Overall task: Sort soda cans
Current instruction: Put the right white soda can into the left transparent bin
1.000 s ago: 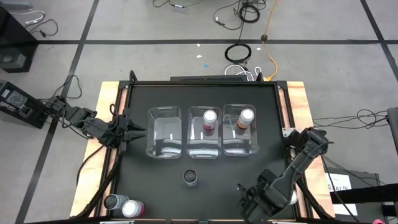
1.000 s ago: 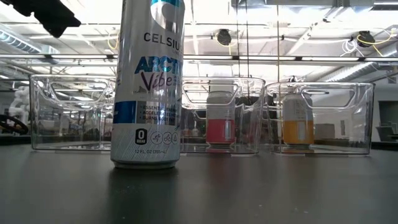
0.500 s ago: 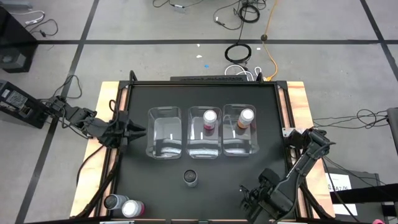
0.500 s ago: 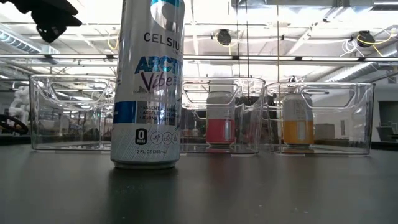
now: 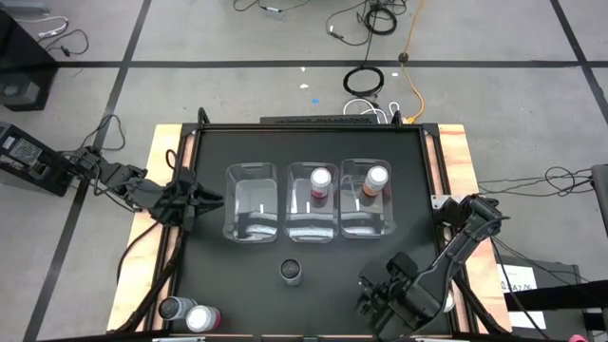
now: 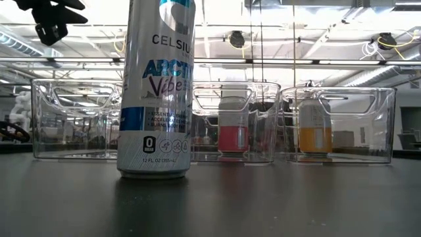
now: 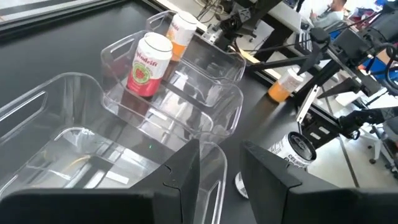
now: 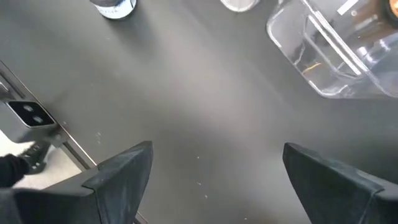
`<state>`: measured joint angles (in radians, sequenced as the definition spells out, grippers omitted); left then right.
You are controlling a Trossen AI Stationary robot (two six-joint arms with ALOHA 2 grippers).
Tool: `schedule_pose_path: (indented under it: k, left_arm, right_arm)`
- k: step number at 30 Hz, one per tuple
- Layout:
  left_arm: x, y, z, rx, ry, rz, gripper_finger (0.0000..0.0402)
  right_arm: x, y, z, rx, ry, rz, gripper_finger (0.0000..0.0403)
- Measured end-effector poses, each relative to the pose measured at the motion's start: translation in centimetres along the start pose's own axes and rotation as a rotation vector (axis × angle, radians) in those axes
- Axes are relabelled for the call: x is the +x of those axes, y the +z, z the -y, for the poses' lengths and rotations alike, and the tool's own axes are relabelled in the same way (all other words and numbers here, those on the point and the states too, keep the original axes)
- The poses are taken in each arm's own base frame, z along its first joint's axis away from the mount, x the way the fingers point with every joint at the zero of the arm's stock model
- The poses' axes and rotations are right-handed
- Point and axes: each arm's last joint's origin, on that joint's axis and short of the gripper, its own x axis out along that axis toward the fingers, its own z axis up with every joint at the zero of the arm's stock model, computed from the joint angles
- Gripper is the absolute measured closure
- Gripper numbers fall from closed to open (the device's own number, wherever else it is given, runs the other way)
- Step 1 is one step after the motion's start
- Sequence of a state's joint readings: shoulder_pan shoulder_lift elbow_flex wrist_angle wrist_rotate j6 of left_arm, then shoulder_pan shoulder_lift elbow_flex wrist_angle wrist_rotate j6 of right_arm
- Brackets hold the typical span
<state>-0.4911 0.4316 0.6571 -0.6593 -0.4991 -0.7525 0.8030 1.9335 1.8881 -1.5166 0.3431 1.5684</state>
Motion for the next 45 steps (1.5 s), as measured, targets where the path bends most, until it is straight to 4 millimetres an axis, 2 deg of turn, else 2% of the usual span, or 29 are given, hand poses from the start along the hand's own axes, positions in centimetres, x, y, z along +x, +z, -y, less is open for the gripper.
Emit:
schedule_pose_path:
  k: [8, 13, 32, 37, 45]
  left_arm:
    - [0.0, 0.2, 0.2, -0.004, -0.019, 0.011, 0.0281]
    - [0.0, 0.2, 0.2, 0.105, -0.017, 0.014, 0.0281]
    - [0.0, 0.3, 0.1, 0.208, 0.023, 0.043, 0.0275]
    - [0.0, 0.3, 0.0, 0.231, 0.034, 0.049, 0.0226]
    - [0.0, 0.4, -0.1, 0.28, 0.095, 0.088, 0.009]
  right_arm:
    - [0.0, 0.2, -0.1, 0.056, 0.011, 0.015, 0.0051]
    - [0.0, 0.3, -0.2, 0.065, 0.023, 0.06, 0.0051]
    - [0.5, 1.7, -0.1, 0.094, 0.007, 0.081, 0.0051]
    - [0.6, 1.9, -0.1, 0.098, 0.005, 0.081, 0.0051]
    - [0.6, 2.0, -0.1, 0.123, 0.005, 0.081, 0.0051]
